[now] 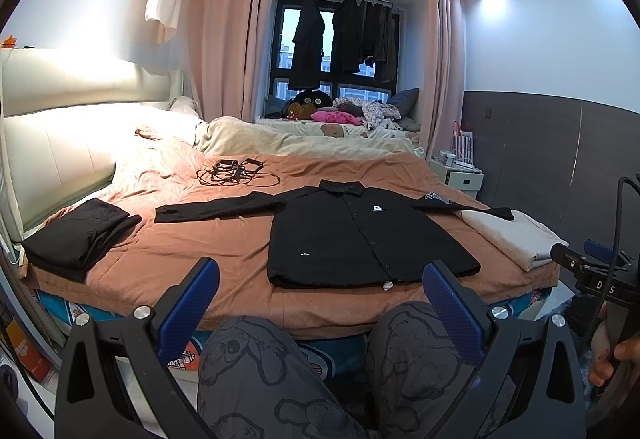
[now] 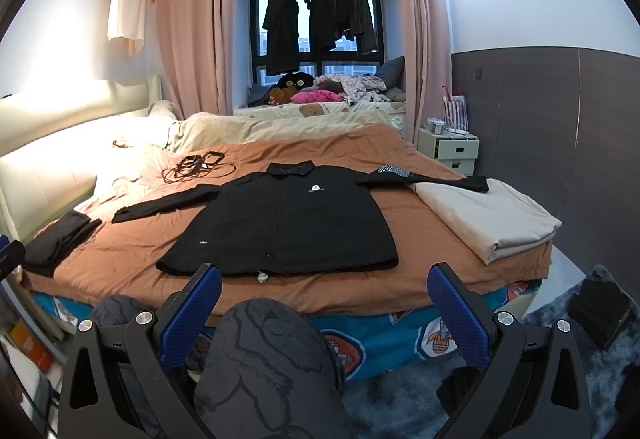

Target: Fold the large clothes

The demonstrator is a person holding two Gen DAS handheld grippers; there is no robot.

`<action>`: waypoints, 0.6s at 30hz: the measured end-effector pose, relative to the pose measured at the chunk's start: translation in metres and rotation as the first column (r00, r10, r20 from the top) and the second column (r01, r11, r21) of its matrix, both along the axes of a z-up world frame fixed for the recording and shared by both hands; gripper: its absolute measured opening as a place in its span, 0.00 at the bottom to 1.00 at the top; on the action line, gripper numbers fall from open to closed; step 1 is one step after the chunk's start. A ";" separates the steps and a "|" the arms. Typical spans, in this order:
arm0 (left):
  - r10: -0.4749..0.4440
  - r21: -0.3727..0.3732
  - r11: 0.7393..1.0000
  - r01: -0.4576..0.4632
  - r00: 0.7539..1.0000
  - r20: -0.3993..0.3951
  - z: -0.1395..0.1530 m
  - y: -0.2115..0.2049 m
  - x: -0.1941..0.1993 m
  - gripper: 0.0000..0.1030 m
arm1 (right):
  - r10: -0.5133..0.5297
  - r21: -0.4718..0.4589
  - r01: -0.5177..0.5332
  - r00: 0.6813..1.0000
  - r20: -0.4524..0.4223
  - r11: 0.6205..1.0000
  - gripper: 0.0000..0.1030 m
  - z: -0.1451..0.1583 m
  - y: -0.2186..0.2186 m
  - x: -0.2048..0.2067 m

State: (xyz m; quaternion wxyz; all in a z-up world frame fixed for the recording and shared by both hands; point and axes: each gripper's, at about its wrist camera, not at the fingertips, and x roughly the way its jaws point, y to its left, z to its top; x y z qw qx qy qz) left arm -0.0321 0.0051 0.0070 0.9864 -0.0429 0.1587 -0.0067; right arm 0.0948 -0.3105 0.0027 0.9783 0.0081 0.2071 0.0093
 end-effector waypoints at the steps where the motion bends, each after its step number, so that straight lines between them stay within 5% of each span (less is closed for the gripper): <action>1: 0.002 -0.002 1.000 -0.002 1.000 0.001 0.000 0.001 0.000 1.00 | 0.000 0.000 0.000 1.000 0.001 1.000 1.00 0.000 0.000 -0.001; 18: 0.037 -0.008 0.999 -0.037 0.998 0.042 0.007 0.013 -0.007 1.00 | -0.006 0.009 0.005 1.000 0.017 1.000 1.00 0.005 -0.002 -0.002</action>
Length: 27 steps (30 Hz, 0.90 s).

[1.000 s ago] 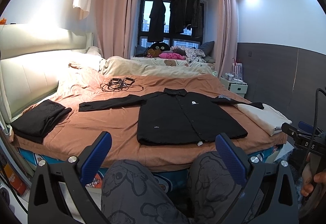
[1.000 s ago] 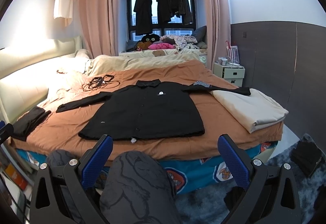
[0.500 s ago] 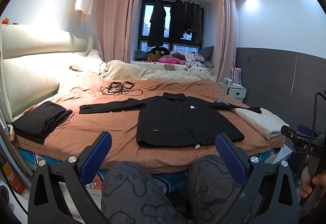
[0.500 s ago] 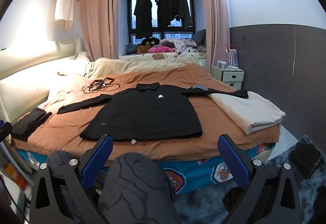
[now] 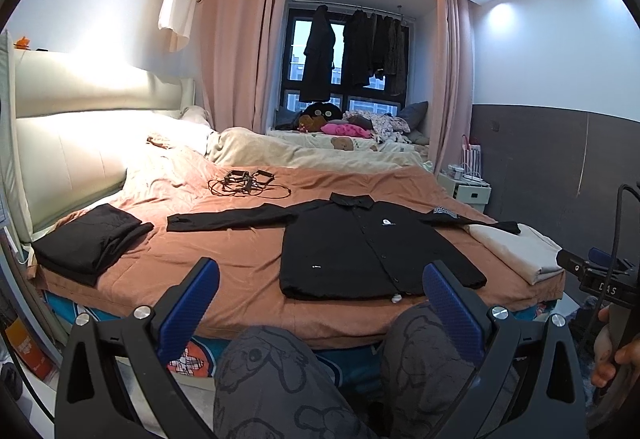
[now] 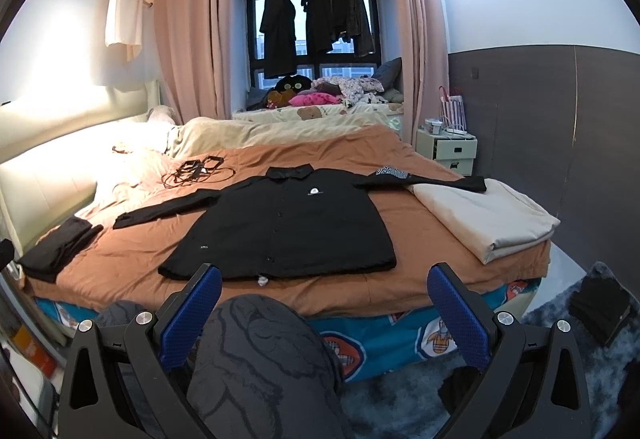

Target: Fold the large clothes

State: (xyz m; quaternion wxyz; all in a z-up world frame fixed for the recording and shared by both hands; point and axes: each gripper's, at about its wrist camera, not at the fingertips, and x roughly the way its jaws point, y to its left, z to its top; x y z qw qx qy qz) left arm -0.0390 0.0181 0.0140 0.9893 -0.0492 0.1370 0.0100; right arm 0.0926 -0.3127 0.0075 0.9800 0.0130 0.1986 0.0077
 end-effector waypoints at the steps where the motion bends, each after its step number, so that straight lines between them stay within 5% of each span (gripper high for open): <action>1: 0.000 -0.002 1.000 0.000 1.000 0.002 0.001 0.002 0.002 1.00 | -0.002 -0.002 0.002 1.000 0.002 1.000 1.00 0.001 0.001 0.001; 16: 0.085 -0.005 0.996 -0.085 0.996 -0.016 0.020 0.030 0.071 1.00 | 0.003 0.016 -0.003 1.000 -0.004 1.000 1.00 0.017 0.005 0.073; 27: 0.165 -0.040 0.984 -0.171 0.979 -0.124 0.015 0.101 0.174 1.00 | 0.059 0.060 -0.055 0.996 -0.069 0.997 1.00 0.022 0.024 0.193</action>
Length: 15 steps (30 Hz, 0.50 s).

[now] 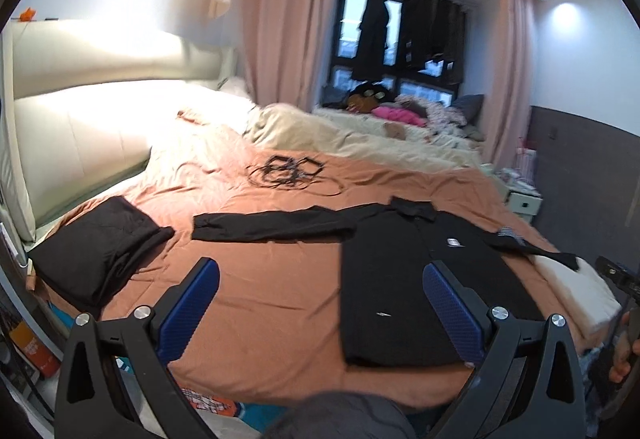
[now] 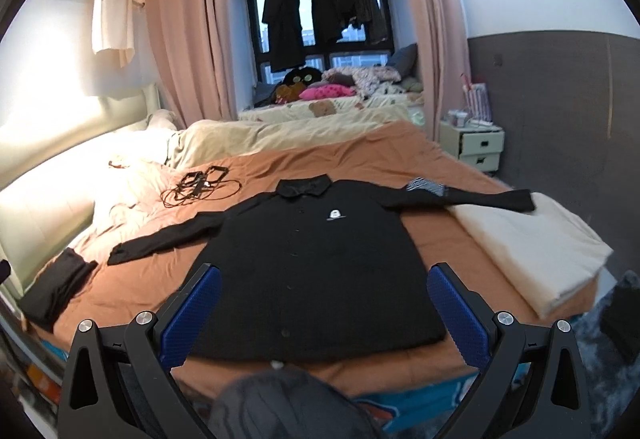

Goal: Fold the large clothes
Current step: 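Move the left tool to the black shirt's sleeve cuff while the right tool approaches the shirt body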

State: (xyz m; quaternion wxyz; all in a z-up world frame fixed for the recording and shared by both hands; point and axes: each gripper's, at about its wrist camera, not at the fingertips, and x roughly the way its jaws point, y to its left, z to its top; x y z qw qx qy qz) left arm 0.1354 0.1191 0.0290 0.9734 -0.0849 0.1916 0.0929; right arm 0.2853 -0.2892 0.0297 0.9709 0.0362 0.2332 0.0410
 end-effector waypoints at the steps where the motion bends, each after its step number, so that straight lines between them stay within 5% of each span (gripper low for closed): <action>1: 0.015 -0.002 1.000 -0.015 1.000 -0.014 -0.002 0.008 0.014 1.00 | 0.004 0.001 -0.004 1.000 -0.006 1.000 1.00 -0.001 0.001 0.006; 8: 0.081 -0.020 0.996 -0.082 0.993 -0.082 -0.014 0.053 0.084 1.00 | 0.046 0.032 -0.044 0.997 -0.059 0.999 0.92 -0.010 0.021 0.086; 15: 0.143 -0.028 0.988 -0.150 0.974 -0.174 -0.028 0.105 0.149 0.85 | 0.090 0.056 -0.083 0.987 -0.132 0.995 0.72 -0.024 0.040 0.166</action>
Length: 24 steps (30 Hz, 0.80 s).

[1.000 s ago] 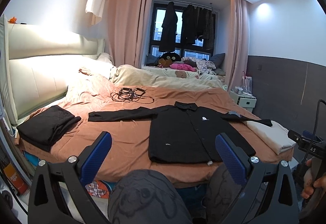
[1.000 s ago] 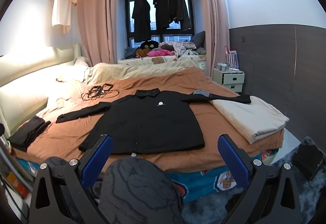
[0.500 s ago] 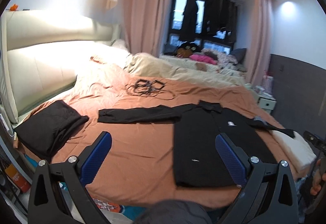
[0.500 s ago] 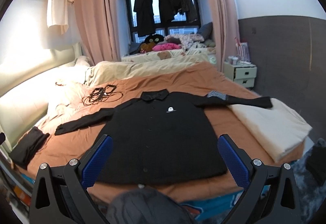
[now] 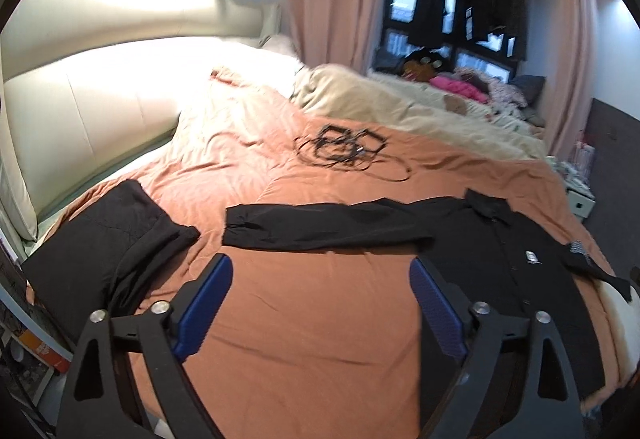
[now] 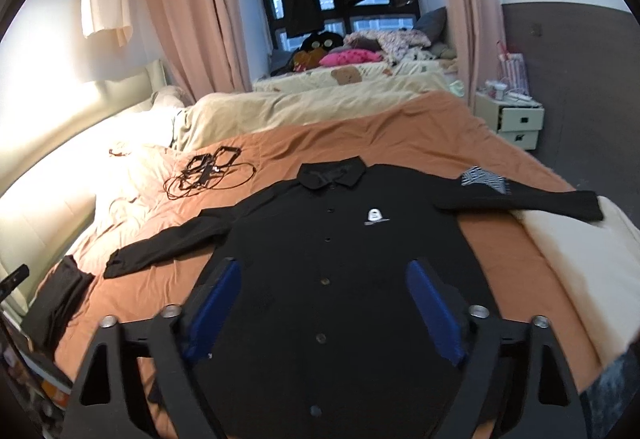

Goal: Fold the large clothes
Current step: 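Move the left tool to the black shirt's sleeve cuff while the right tool approaches the shirt body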

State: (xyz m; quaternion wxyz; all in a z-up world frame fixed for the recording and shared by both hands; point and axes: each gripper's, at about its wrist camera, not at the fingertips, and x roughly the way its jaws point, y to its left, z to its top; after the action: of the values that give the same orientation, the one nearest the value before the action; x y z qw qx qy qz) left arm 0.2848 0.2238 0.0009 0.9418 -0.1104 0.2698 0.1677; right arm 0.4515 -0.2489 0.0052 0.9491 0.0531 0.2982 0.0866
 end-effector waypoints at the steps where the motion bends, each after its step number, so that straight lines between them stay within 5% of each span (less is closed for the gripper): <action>1: 0.008 -0.012 1.000 -0.008 1.000 -0.016 -0.003 0.011 0.010 0.83 | 0.010 0.007 -0.009 1.000 -0.010 1.000 0.72 -0.002 0.002 0.011; 11: 0.118 -0.069 0.989 -0.132 0.977 -0.180 -0.046 0.110 0.096 0.72 | 0.096 0.022 -0.094 0.991 -0.097 0.995 0.72 -0.029 0.040 0.111; 24: 0.170 -0.154 0.963 -0.223 0.940 -0.297 -0.123 0.197 0.182 0.72 | 0.174 0.027 -0.172 0.960 -0.218 0.985 0.71 -0.085 0.098 0.225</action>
State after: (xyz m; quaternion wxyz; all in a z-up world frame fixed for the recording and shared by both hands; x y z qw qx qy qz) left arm 0.4669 0.4204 -0.1223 0.8581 -0.1988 0.4026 0.2493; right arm 0.6768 -0.1508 -0.0802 0.8989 0.0401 0.4044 0.1639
